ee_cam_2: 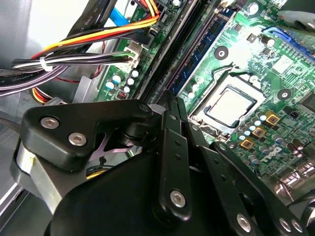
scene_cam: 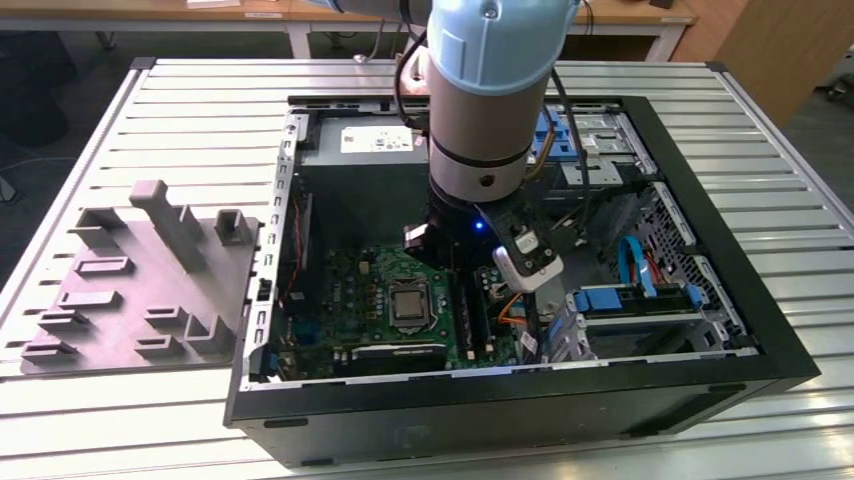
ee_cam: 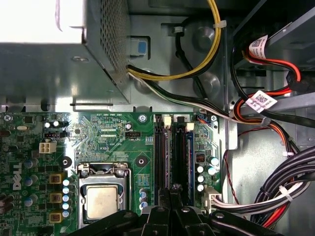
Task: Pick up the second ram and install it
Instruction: 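Insert the second ram into the second slot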
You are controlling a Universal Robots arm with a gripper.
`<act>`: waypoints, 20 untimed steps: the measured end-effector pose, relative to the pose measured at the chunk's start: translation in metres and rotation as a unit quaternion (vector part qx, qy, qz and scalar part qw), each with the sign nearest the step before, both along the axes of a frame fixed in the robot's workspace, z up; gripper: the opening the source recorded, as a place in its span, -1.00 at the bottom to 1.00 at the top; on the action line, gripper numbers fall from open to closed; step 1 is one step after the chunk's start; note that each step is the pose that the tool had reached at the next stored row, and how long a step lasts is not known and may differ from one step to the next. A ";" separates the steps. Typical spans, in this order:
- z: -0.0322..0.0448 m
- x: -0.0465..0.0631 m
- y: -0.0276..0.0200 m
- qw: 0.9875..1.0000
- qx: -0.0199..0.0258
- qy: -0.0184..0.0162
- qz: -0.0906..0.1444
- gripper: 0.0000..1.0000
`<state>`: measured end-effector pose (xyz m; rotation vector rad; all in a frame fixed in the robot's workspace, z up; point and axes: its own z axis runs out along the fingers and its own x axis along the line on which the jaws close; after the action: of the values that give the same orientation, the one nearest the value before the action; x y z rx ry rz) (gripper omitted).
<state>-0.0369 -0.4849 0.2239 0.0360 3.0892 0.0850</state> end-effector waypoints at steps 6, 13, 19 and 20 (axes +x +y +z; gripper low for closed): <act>-0.0016 0.000 0.0000 1.000 0.000 0.000 0.000 -0.76; -0.0034 0.000 0.0000 1.000 0.000 0.000 0.000 -0.76; -0.0061 0.000 -0.0001 1.000 0.000 0.000 0.000 -0.76; -0.0062 0.000 0.0000 1.000 0.000 0.000 0.000 -0.76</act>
<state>-0.0369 -0.4850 0.2178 0.0359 3.0893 0.0849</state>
